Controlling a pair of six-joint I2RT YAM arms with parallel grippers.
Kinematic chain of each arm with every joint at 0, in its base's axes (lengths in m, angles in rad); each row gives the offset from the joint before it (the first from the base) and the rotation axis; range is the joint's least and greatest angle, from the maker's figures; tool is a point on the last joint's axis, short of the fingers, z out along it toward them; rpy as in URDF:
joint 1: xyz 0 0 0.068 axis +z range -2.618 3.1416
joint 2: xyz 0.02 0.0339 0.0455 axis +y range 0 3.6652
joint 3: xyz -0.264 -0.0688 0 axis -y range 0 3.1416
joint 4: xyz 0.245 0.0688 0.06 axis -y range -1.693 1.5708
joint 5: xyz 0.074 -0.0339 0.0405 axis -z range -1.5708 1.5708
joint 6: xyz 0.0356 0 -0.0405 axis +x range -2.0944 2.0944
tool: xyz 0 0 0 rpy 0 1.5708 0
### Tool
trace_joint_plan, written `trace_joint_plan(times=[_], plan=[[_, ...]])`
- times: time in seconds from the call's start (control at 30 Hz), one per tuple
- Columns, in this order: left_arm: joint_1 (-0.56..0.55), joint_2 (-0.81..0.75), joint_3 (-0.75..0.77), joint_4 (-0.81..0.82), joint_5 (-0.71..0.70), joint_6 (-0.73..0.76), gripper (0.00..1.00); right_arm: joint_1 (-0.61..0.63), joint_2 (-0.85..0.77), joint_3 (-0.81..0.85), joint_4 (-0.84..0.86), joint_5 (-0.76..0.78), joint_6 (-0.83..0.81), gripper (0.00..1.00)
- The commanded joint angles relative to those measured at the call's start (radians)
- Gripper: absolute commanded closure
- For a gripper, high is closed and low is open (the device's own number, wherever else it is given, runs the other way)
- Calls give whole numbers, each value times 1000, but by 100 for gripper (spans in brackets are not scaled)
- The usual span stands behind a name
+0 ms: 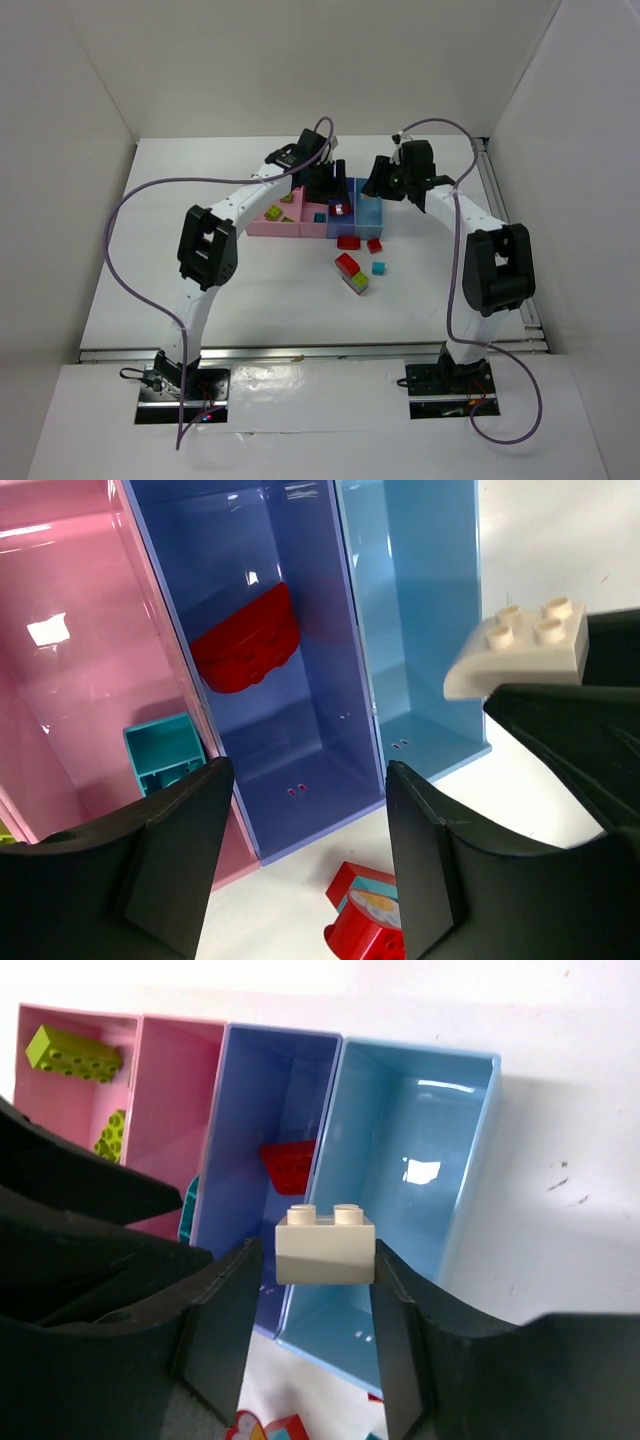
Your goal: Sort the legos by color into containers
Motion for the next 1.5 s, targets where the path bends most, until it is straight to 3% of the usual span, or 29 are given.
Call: trace_joint_plan(times=[0.0, 0.3, 0.43, 0.53, 0.67, 0.73, 0.9, 0.97, 1.03, 1.07, 1.2, 1.47], plan=[[-5, -86, 35, -7, 17, 23, 28, 20, -18, 65, 26, 63, -29, 44], [-5, -236, -8, -44, -20, 58, 29, 40, -185, -31, 26, 249, -60, 31], [-5, -273, -74, -44, -20, 58, 29, 40, -211, -79, 15, 249, -46, 31], [-5, -320, -125, -44, -20, 67, 30, 40, -269, -138, 15, 263, -26, 38], [-5, -385, -198, -53, -70, 89, 30, 76, -366, -287, -17, 365, 14, 39], [-5, -425, -226, -53, -92, 101, 30, 96, -418, -362, -76, 491, 55, 32], [-5, -456, -297, -74, -121, 110, 31, 138, -441, -421, -179, 395, 41, 25], [-5, -466, -310, -74, -121, 110, 31, 196, -469, -450, -179, 394, 41, 12], [-5, -466, -320, -74, -121, 110, 32, 227, -478, -488, -155, 408, 73, 11], [-5, -466, -320, -74, -121, 110, 32, 250, -489, -498, -155, 428, 87, 4], [-24, -466, -329, -74, -132, 101, 32, 273, -453, -521, -146, 494, 150, 4], [-43, -466, -357, -74, -152, 110, 34, 273, -363, -551, -89, 511, 204, 24]])
